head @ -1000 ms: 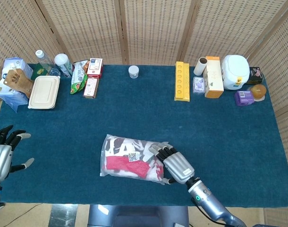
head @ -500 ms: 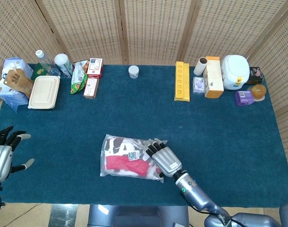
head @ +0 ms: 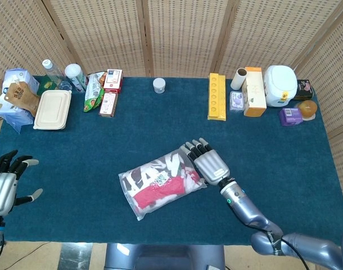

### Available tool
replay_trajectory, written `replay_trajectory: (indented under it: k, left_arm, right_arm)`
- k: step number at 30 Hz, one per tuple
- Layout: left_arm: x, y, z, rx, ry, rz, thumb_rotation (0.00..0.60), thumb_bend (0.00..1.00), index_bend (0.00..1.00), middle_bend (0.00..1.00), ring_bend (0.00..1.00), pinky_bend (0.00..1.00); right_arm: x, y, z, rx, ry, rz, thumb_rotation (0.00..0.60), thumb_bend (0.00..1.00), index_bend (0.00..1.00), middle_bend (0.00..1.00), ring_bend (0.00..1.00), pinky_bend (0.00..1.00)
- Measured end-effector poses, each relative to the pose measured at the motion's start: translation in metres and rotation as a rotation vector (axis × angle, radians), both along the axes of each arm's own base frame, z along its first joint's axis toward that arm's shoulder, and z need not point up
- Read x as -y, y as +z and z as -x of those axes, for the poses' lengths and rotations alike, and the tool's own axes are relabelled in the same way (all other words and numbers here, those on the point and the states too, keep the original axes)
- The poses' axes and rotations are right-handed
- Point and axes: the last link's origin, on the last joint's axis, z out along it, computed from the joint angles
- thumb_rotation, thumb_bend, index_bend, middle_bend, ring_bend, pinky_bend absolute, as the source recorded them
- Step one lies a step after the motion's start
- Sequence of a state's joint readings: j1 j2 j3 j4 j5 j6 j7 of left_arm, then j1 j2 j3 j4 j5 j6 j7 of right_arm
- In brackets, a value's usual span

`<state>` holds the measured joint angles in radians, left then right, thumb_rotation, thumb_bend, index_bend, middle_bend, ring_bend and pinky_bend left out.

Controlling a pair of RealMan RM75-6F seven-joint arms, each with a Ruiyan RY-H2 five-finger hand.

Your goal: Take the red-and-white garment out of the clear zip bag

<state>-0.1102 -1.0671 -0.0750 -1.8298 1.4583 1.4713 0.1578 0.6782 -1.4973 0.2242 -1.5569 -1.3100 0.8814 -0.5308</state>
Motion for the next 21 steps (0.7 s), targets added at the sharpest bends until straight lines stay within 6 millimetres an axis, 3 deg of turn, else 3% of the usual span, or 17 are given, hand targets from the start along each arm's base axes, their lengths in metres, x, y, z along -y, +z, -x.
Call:
replay_trajectory:
  k: [4, 7, 14, 21]
  left_arm:
    - [0.001, -0.001, 0.001, 0.004, 0.003, 0.002, 0.600, 0.13, 0.28, 0.24, 0.07, 0.08]
    - [0.002, 0.000, 0.001, 0.006, 0.003, -0.001, 0.600, 0.13, 0.28, 0.24, 0.07, 0.08]
    - [0.007, 0.004, 0.010, 0.005, 0.031, -0.010, 0.600, 0.13, 0.28, 0.24, 0.07, 0.08]
    - [0.014, 0.009, 0.021, 0.004, 0.062, -0.019, 0.600, 0.13, 0.28, 0.24, 0.07, 0.08]
  right_arm:
    - [-0.003, 0.016, -0.017, -0.011, 0.040, -0.074, 0.600, 0.05, 0.00, 0.00, 0.05, 0.02]
    - [-0.007, 0.017, -0.036, -0.014, 0.069, -0.154, 0.600, 0.05, 0.00, 0.00, 0.05, 0.02]
    - [-0.007, 0.001, -0.071, -0.024, 0.091, -0.271, 0.600, 0.05, 0.00, 0.00, 0.05, 0.02]
    - [-0.007, -0.021, -0.087, -0.069, 0.098, -0.317, 0.600, 0.05, 0.00, 0.00, 0.05, 0.02]
